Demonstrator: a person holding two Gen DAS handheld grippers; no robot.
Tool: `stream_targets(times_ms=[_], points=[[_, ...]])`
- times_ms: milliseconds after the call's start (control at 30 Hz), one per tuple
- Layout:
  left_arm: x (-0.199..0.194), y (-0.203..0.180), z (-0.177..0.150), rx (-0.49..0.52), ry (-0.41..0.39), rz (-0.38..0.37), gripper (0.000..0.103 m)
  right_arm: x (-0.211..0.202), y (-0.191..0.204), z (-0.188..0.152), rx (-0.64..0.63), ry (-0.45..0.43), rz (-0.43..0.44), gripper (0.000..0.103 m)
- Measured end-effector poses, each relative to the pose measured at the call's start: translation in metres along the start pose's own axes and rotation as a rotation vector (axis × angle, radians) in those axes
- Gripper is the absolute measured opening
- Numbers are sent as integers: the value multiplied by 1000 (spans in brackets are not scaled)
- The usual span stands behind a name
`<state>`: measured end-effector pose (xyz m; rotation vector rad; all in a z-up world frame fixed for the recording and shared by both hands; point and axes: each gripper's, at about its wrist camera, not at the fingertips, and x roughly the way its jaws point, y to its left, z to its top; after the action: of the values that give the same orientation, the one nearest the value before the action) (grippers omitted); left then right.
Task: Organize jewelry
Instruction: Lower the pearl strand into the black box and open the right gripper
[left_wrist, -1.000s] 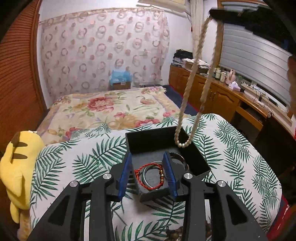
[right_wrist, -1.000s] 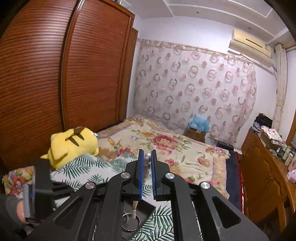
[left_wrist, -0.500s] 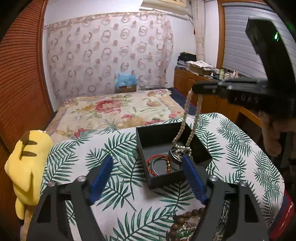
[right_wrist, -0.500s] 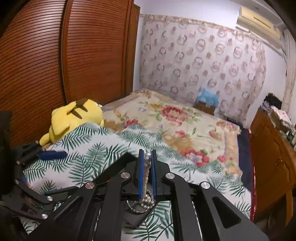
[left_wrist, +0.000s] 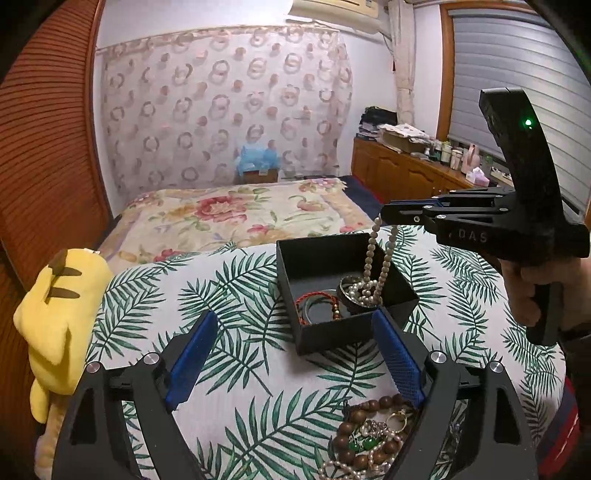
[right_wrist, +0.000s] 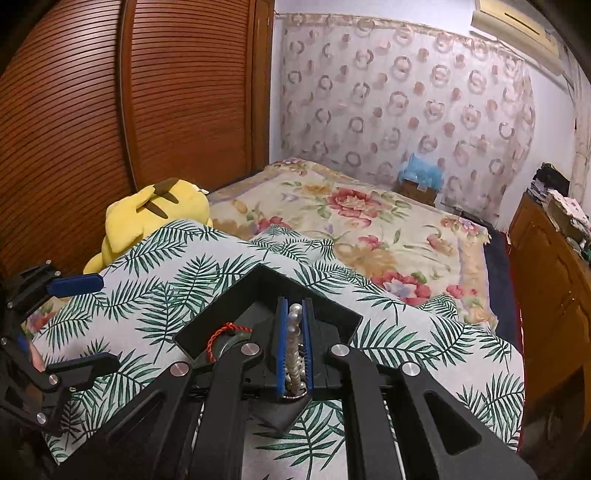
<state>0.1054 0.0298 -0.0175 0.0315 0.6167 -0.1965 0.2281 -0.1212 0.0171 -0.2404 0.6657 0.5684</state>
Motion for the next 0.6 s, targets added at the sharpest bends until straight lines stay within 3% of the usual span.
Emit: stream_targets(times_ms=[267,333,500,600], points=[[-5,-2,-2,-8,-4,-2,82,-6,2,-2,8,-16,-2,11],[-8,-3,-3,-8,-6,-1,82,-11,3,-4,12,-29,-6,18],[-11,-5,-4,-7,-8,2,82,-30,5,-9,31,-64,-13,20],[-14,-6,-7,-11,-5,2,82,-41,10,-17,37,-79,-16,31]])
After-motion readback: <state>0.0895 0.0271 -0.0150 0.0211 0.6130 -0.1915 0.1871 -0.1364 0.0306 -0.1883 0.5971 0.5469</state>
